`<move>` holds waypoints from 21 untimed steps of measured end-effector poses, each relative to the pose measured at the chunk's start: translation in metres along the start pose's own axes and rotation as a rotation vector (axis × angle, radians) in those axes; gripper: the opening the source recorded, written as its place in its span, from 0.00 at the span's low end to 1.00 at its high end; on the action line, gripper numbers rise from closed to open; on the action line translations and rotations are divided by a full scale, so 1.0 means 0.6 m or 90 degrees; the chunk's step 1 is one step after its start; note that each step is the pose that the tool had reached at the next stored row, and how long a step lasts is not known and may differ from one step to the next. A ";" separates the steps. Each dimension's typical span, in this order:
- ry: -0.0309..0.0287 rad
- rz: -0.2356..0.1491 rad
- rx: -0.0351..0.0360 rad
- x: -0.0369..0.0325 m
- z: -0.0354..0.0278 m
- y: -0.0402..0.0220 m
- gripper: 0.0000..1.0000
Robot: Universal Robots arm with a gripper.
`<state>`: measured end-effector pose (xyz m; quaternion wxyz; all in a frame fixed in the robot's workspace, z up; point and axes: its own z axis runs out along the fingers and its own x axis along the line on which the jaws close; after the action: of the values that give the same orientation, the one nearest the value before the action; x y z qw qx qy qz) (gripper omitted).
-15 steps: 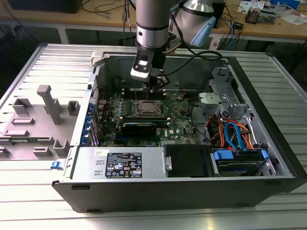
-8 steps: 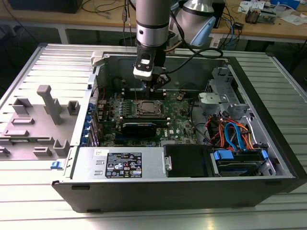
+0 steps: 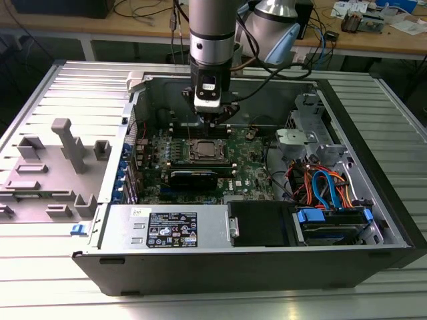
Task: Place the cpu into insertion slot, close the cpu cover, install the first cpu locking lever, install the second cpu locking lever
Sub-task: 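Install the first cpu locking lever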
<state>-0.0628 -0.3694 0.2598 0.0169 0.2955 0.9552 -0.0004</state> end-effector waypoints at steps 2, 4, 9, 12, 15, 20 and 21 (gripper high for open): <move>0.0002 -0.023 -0.0007 0.000 0.000 0.000 0.11; 0.0003 -0.032 -0.0010 0.000 0.000 0.000 0.11; 0.0003 -0.033 -0.0010 0.000 0.000 0.000 0.11; 0.0003 -0.033 -0.0010 0.000 0.000 0.000 0.11; 0.0003 -0.033 -0.0010 0.000 0.000 0.000 0.11; 0.0005 -0.060 -0.0020 0.000 0.000 0.000 0.11; 0.0007 -0.072 -0.0024 0.000 0.000 0.000 0.11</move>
<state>-0.0628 -0.3695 0.2596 0.0169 0.2407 0.9704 0.0005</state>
